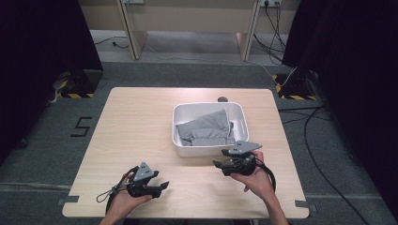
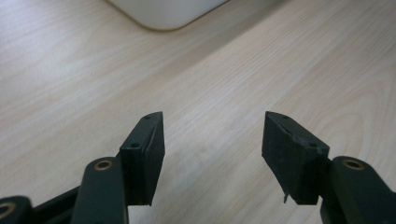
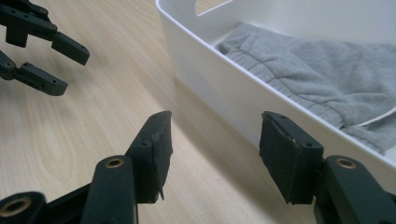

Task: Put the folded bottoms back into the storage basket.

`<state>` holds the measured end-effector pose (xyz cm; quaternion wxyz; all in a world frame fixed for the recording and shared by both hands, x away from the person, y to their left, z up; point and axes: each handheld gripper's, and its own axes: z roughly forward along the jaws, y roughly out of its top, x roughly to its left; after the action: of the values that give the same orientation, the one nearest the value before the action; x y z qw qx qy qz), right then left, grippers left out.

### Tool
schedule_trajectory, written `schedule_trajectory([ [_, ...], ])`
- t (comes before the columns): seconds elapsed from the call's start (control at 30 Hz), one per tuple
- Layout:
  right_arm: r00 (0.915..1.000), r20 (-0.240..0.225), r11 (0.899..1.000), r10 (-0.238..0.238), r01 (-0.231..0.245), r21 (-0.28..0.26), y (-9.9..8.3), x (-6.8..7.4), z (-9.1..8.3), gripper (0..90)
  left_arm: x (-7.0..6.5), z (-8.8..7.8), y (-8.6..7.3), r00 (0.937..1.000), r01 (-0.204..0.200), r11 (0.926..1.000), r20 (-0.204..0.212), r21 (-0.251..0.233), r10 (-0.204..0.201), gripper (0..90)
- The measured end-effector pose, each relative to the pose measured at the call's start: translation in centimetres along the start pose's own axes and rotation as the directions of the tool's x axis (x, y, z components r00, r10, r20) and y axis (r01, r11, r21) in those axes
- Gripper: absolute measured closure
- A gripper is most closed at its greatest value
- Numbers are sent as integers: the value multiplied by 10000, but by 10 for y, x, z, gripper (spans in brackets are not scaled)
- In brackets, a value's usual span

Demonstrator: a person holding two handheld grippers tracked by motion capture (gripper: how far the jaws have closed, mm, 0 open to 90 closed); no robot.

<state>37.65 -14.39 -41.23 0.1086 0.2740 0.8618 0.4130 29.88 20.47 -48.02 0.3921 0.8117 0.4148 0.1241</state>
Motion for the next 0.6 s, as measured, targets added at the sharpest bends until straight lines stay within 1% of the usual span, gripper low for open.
schedule_trajectory([
  [0.03, 10000, -68, 10000, -52, 52, 35, -2, 3, 4, 448, 1, -1, -3, 10000, 6, 10000, -35, 14, -6, 389],
  [0.07, 10000, -68, 10000, -52, 52, 35, -2, 3, 4, 448, 1, -1, -6, 10000, 47, 10000, -80, 48, -47, 389],
  [0.17, 9997, -234, 9996, -109, 115, 249, -6, 8, 8, 445, 3, -3, -13, 9996, 238, 9997, -143, 98, -237, 388],
  [0.23, 9996, -254, 9996, -110, 117, 268, -7, 9, 9, 444, 4, -4, -17, 9996, 161, 9997, -219, 170, -158, 388],
  [0.37, 9995, -292, 9996, -87, 94, 263, -11, 12, 7, 442, 3, -6, -20, 9994, 82, 9999, -349, 92, -79, 385],
  [0.47, 9994, -331, 9995, -98, 108, 285, -15, 13, 6, 441, 2, -5, -22, 9992, -60, 10000, -388, 8, 61, 381],
  [0.53, 9992, -395, 9994, -98, 111, 339, -20, 13, 6, 439, 0, -5, -23, 9982, -346, 9994, -490, 4, 346, 375],
  [0.57, 9993, -365, 9992, 55, -40, 396, -26, 13, 5, 439, -1, -5, -24, 9983, -332, 9994, -491, -50, 329, 354],
  [0.6, 9993, -365, 9992, 55, -40, 396, -26, 13, 5, 439, -1, -5, -25, 9983, -325, 9994, -497, -103, 319, 354],
])
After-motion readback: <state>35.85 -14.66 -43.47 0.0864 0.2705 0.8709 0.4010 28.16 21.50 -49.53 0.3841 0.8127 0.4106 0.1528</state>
